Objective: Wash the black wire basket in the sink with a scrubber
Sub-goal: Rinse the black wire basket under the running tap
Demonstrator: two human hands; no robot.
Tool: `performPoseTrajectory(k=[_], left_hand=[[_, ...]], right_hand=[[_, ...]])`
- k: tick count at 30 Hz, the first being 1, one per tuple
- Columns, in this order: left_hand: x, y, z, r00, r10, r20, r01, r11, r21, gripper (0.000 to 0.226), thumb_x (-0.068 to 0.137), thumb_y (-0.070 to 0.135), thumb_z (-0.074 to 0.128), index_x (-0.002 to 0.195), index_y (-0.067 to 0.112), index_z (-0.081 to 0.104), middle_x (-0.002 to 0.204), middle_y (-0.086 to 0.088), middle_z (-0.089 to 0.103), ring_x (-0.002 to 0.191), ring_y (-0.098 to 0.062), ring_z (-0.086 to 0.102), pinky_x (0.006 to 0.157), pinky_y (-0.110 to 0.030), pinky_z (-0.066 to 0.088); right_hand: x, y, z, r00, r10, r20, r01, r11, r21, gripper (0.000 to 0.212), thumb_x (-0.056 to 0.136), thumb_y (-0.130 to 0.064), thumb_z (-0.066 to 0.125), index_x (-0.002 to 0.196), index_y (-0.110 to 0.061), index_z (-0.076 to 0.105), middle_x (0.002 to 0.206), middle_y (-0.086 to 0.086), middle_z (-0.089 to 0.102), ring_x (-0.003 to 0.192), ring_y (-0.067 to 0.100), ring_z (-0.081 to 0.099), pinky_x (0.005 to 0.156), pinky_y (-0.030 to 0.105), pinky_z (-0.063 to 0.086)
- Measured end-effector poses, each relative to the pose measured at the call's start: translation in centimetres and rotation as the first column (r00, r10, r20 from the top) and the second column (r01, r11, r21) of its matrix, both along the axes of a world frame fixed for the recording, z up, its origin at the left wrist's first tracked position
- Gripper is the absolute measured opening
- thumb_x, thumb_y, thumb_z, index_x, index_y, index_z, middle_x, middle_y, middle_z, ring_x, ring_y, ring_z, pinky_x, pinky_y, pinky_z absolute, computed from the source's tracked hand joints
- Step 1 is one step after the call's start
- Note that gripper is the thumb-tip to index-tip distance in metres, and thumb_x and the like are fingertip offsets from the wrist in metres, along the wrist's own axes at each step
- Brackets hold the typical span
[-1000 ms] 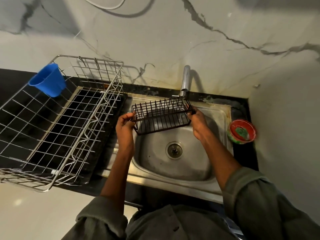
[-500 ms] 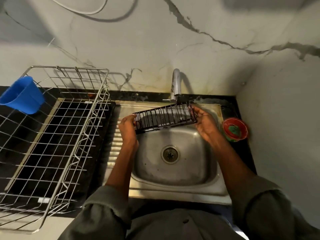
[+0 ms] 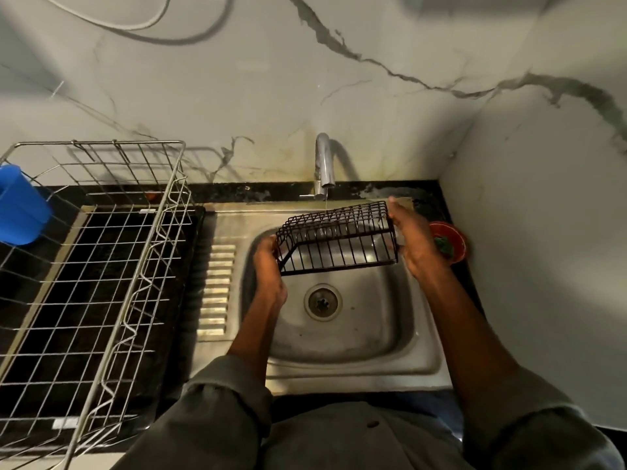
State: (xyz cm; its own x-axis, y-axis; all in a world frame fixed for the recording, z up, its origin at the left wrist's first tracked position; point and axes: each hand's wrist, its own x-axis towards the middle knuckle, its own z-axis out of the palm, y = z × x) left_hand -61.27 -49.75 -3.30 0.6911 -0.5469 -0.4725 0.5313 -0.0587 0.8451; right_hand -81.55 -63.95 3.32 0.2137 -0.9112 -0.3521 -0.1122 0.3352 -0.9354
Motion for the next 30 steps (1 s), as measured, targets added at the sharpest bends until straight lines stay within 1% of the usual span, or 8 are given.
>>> performPoseTrajectory(k=[5, 8, 11, 14, 17, 20, 25, 30], left_hand=[[-1.0, 0.0, -1.3, 0.995, -0.049, -0.082, 0.049, 0.999, -0.004, 0.025, 0.106, 0.030, 0.047, 0.108, 0.024, 0.070, 0.119, -0.001, 0.073, 0.115, -0.020, 0.062, 0.106, -0.040, 0.043], [-1.4, 0.1, -1.8, 0.982, -0.030, -0.188, 0.023, 0.999, -0.043, 0.024, 0.106, 0.023, 0.044, 0.099, 0.021, 0.066, 0.100, -0.001, 0.071, 0.096, -0.018, 0.065, 0.100, -0.037, 0.048], [-1.8, 0.3, -2.5, 0.964, -0.025, -0.266, 0.016, 0.999, -0.035, 0.022, 0.106, 0.017, 0.040, 0.092, 0.017, 0.058, 0.090, -0.004, 0.062, 0.087, -0.020, 0.062, 0.095, -0.036, 0.047], [-2.0, 0.6, -3.4, 0.967, -0.048, -0.249, 0.063, 0.997, 0.054, 0.022, 0.104, 0.013, 0.044, 0.086, 0.016, 0.056, 0.081, -0.003, 0.059, 0.084, -0.022, 0.060, 0.091, -0.035, 0.049], [-2.2, 0.6, -3.4, 0.966, -0.111, -0.233, 0.146, 0.980, 0.139, 0.021, 0.103, 0.007, 0.047, 0.090, 0.012, 0.063, 0.080, -0.006, 0.064, 0.076, -0.018, 0.058, 0.076, -0.031, 0.051], [-2.5, 0.6, -3.2, 0.952, -0.210, -0.222, 0.257, 0.944, 0.208, 0.018, 0.105, 0.016, 0.051, 0.109, 0.010, 0.068, 0.092, -0.010, 0.072, 0.080, -0.020, 0.062, 0.070, -0.032, 0.053], [-2.9, 0.9, -3.1, 0.927, -0.290, -0.239, 0.349, 0.901, 0.259, 0.036, 0.105, 0.033, 0.055, 0.131, 0.008, 0.062, 0.119, -0.018, 0.072, 0.093, -0.027, 0.068, 0.066, -0.034, 0.055], [-3.7, 1.1, -3.2, 0.880, -0.310, -0.359, 0.411, 0.876, 0.251, 0.047, 0.101, 0.043, 0.062, 0.134, 0.011, 0.052, 0.117, -0.025, 0.064, 0.094, -0.034, 0.067, 0.069, -0.041, 0.058]], right_hand=[[-0.5, 0.0, 0.3, 0.986, -0.022, -0.163, -0.003, 0.989, -0.151, 0.030, 0.081, -0.027, 0.081, 0.101, -0.007, 0.071, 0.096, 0.005, 0.075, 0.089, 0.015, 0.068, 0.078, 0.028, 0.050], [-0.9, 0.0, 0.9, 0.980, -0.015, -0.197, -0.020, 0.985, -0.173, 0.019, 0.076, -0.015, 0.082, 0.088, -0.011, 0.068, 0.086, 0.003, 0.072, 0.082, 0.015, 0.067, 0.075, 0.030, 0.051], [-0.5, 0.6, 2.0, 0.961, 0.045, -0.273, -0.113, 0.965, -0.237, 0.020, 0.075, -0.014, 0.084, 0.079, -0.017, 0.065, 0.079, -0.004, 0.066, 0.078, 0.011, 0.063, 0.076, 0.029, 0.053], [0.2, 1.3, 2.8, 0.929, 0.077, -0.361, -0.197, 0.930, -0.309, 0.026, 0.073, -0.018, 0.088, 0.088, -0.018, 0.067, 0.095, -0.014, 0.059, 0.091, 0.002, 0.058, 0.075, 0.020, 0.044], [1.2, 1.9, 2.6, 0.888, 0.119, -0.444, -0.326, 0.845, -0.425, 0.030, 0.067, -0.017, 0.091, 0.082, -0.021, 0.065, 0.102, -0.012, 0.057, 0.103, 0.009, 0.054, 0.082, 0.012, 0.037], [2.2, 2.8, 2.3, 0.821, 0.187, -0.540, -0.454, 0.786, -0.419, 0.031, 0.068, -0.017, 0.091, 0.088, -0.017, 0.068, 0.113, -0.005, 0.058, 0.112, 0.012, 0.050, 0.088, 0.022, 0.036], [2.6, 2.8, 1.9, 0.775, 0.237, -0.586, -0.557, 0.693, -0.458, 0.033, 0.060, -0.020, 0.093, 0.081, -0.023, 0.068, 0.103, -0.006, 0.059, 0.106, 0.017, 0.056, 0.095, 0.038, 0.050], [2.8, 3.2, 2.3, 0.696, 0.327, -0.639, -0.667, 0.625, -0.405, 0.035, 0.061, -0.023, 0.093, 0.083, -0.031, 0.067, 0.106, -0.013, 0.057, 0.107, 0.011, 0.053, 0.096, 0.042, 0.050]])
